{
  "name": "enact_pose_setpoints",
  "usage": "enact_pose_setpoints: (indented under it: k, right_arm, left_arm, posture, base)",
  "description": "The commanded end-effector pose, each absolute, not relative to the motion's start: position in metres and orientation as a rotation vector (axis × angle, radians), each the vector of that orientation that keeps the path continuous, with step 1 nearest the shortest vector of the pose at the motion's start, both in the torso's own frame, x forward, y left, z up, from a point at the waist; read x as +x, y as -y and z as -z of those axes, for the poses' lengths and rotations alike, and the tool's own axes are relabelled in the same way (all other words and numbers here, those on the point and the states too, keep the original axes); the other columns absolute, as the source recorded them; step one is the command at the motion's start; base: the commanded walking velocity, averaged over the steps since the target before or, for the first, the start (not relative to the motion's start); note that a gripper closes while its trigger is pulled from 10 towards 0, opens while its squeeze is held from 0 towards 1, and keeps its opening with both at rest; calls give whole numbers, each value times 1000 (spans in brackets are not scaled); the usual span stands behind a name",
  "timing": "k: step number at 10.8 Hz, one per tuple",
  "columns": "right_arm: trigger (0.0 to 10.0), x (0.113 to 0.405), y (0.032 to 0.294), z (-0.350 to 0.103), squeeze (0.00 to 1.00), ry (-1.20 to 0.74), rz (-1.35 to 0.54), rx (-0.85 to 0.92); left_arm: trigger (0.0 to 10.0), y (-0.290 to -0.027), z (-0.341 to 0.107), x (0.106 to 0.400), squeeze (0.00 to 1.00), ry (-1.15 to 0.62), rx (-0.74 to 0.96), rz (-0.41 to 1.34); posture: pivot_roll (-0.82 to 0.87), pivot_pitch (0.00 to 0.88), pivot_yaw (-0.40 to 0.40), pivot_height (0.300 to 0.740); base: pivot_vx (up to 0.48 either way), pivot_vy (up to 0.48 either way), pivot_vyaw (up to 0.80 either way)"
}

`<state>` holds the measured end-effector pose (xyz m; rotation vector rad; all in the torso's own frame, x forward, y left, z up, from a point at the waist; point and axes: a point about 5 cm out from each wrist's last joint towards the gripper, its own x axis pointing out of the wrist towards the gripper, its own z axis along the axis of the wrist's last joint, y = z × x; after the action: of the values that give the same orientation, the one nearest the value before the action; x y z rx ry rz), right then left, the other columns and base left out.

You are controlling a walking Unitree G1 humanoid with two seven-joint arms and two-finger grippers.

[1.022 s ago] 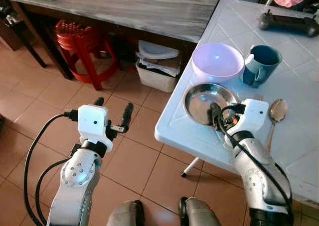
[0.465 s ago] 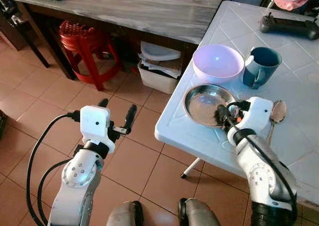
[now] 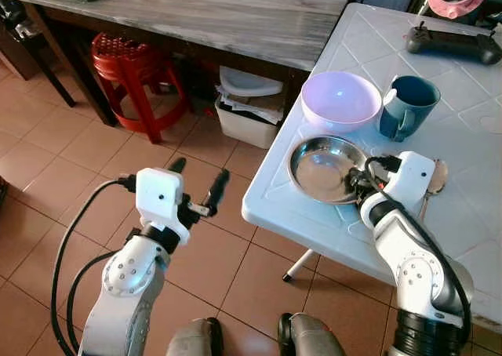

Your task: Setting the table

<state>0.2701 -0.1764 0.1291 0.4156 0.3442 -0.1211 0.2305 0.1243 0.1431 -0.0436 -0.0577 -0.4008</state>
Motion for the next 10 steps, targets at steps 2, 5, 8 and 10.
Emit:
enact_pose_setpoints:
  k: [2, 5, 8, 10]
  right_arm:
    - [0, 258, 163, -91, 0, -592, 106, 481]
    - [0, 264, 151, -107, 0, -494, -17, 439]
    - [0, 269, 145, -126, 0, -360, -101, 443]
    - [0, 274, 145, -146, 0, -208, -128, 380]
  left_arm:
    - [10000, -122, -140, 228, 0, 34, -56, 442]
    - [10000, -134, -136, 235, 0, 21, -59, 332]
    - [10000, -139, -134, 237, 0, 18, -48, 286]
    - [10000, -142, -134, 240, 0, 25, -31, 248]
  posture:
    - [-59, 166, 41, 740]
    - [-63, 164, 39, 740]
    - [-66, 160, 32, 740]
    - [-69, 157, 27, 740]
  base:
    - [0, 0, 0]
    - [0, 249, 0]
    - [0, 480, 0]
    - [0, 478, 0]
